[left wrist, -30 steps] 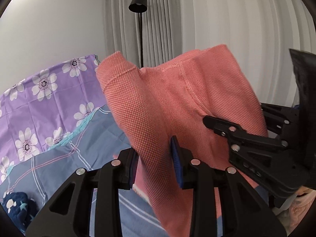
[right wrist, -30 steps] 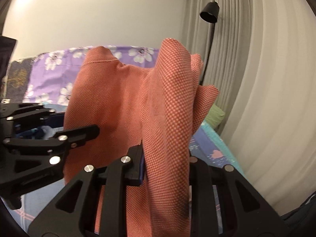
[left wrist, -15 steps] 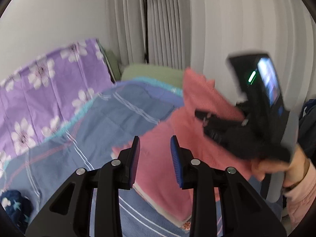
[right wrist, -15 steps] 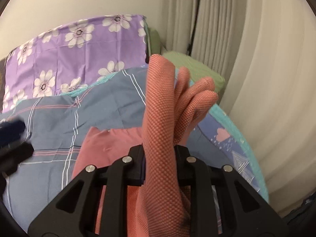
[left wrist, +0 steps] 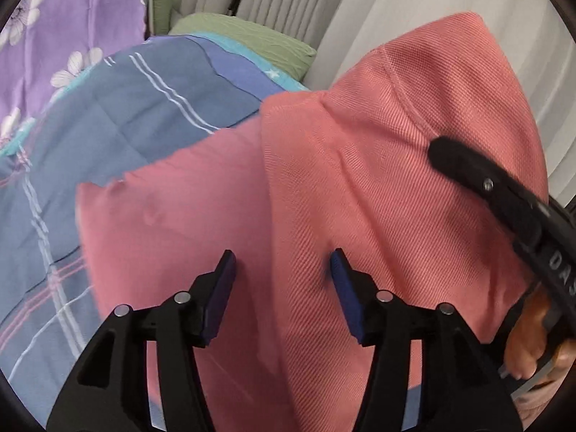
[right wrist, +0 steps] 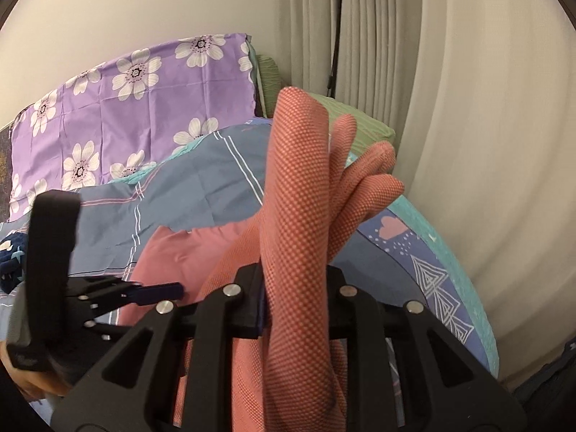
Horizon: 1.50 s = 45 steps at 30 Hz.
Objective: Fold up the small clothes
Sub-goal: 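Lift the folded shirt with both tools and carry it onto the clothes stack, then open both tools and release the shirt on the stack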
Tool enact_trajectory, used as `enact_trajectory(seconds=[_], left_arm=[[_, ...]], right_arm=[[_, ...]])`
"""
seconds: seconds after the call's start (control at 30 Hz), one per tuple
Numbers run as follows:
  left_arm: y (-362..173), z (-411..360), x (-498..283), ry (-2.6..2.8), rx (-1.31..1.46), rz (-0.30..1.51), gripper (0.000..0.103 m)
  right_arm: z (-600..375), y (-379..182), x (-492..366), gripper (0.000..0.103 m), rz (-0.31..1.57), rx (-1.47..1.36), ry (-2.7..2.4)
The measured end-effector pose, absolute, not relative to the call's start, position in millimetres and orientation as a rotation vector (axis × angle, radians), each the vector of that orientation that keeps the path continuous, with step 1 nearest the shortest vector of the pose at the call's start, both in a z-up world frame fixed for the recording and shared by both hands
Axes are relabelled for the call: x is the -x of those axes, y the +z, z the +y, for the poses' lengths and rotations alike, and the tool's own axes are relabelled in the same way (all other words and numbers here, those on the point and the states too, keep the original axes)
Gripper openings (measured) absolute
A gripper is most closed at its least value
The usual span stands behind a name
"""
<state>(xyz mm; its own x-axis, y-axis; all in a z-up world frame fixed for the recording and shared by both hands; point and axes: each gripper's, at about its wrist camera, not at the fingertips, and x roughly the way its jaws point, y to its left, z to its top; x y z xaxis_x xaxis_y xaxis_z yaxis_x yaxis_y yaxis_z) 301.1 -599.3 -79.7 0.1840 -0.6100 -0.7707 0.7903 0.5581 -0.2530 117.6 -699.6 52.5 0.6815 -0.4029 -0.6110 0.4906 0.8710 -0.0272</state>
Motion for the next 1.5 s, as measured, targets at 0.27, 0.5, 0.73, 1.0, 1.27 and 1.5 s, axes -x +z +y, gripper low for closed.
enact_trajectory(seconds=[0.27, 0.5, 0.73, 1.0, 1.27, 1.5], left_arm=[[-25, -587, -242, -1.014, -0.351, 0.69, 0.017], [39, -544, -238, -0.879, -0.31, 0.534, 0.017], [-30, -542, -290, -0.762, -0.287, 0.829, 0.053], [-91, -517, -277, -0.779, -0.279, 0.857, 0.064], [-69, -489, -238, -0.813, -0.337, 0.769, 0.078], [-44, -445, -179, -0.847, -0.346, 0.653, 0.091]], right_arm=[[-689, 72, -106, 0.019, 0.57, -0.135, -0.504], [-661, 122, -121, 0.019, 0.468, -0.042, -0.419], [-660, 76, -208, 0.063, 0.725, 0.157, -0.653], [-680, -19, -159, 0.07, 0.875, -0.047, -0.728], [-688, -7, -114, 0.081, 0.846, -0.297, -0.711], [-611, 38, -33, 0.089, 0.742, -0.204, -0.725]])
